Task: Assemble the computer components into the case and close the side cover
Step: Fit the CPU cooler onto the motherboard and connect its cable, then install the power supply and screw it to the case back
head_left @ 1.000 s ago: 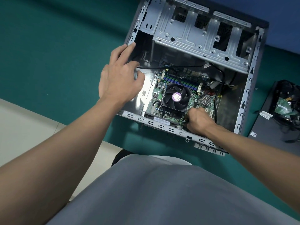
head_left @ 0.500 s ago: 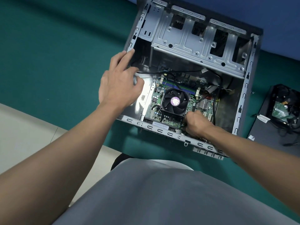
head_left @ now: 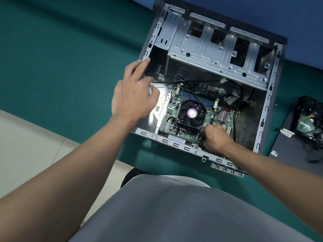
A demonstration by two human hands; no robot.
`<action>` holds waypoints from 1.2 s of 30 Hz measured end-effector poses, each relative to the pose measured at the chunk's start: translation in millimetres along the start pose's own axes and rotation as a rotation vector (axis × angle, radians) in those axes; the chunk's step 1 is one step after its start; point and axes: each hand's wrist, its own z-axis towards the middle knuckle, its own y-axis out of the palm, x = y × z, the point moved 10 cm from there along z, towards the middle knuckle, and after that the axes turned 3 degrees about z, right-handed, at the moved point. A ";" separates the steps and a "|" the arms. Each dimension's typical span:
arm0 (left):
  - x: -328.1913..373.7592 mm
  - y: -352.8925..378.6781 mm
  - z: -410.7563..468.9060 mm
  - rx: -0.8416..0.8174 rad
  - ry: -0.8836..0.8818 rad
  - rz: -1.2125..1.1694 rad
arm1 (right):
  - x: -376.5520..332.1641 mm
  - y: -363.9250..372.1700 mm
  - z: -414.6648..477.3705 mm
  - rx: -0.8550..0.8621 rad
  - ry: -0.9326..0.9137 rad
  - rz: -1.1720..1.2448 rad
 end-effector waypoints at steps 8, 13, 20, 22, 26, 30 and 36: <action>1.2 0.2 0.3 0.012 0.023 0.025 | -6.3 -3.5 -7.0 -0.050 0.007 -0.015; 14.2 9.2 0.6 -0.039 0.070 0.226 | -25.6 -44.8 -25.0 0.065 -0.128 -0.016; 145.3 25.9 23.7 -0.082 0.398 0.080 | -0.1 -114.1 -68.6 0.556 -0.305 -0.057; 183.0 42.4 30.8 -0.184 0.430 0.048 | 12.4 -115.4 -77.2 0.613 -0.316 -0.136; 237.0 76.5 31.8 -0.359 0.474 0.068 | 28.0 -107.7 -92.0 0.663 -0.406 -0.151; 268.0 101.0 28.4 -0.475 0.409 0.103 | 52.9 -114.6 -111.9 0.818 -0.522 0.086; 291.2 115.6 32.0 -0.483 0.190 0.155 | 171.3 -128.2 -122.7 1.133 -0.216 0.435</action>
